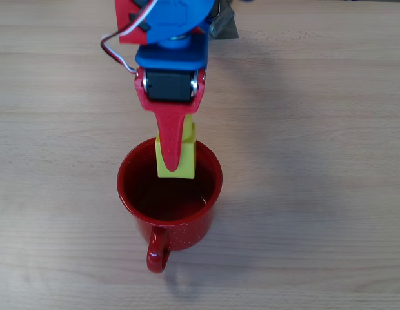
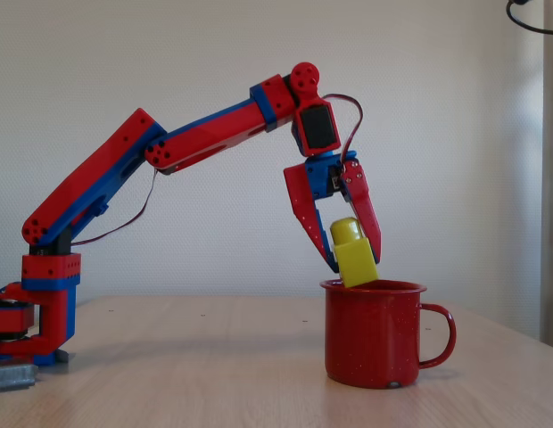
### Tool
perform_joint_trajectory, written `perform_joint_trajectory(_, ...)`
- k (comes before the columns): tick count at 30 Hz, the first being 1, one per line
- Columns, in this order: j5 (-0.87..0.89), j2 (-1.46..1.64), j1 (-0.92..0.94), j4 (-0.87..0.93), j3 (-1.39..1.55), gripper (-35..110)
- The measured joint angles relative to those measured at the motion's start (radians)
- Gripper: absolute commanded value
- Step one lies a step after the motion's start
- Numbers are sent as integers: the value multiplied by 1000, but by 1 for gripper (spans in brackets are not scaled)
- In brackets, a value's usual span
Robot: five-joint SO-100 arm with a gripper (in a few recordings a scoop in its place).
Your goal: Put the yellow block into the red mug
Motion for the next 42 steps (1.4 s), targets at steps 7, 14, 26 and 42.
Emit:
perform_joint_trajectory(7, 0, -32, 12, -34, 0, 22)
perform_joint_trajectory(14, -2, -35, 11, -37, 0, 54)
perform_joint_trajectory(26, -11, -35, 32, -37, 0, 60)
perform_joint_trajectory(42, -31, -3, 29, -75, 71, 60)
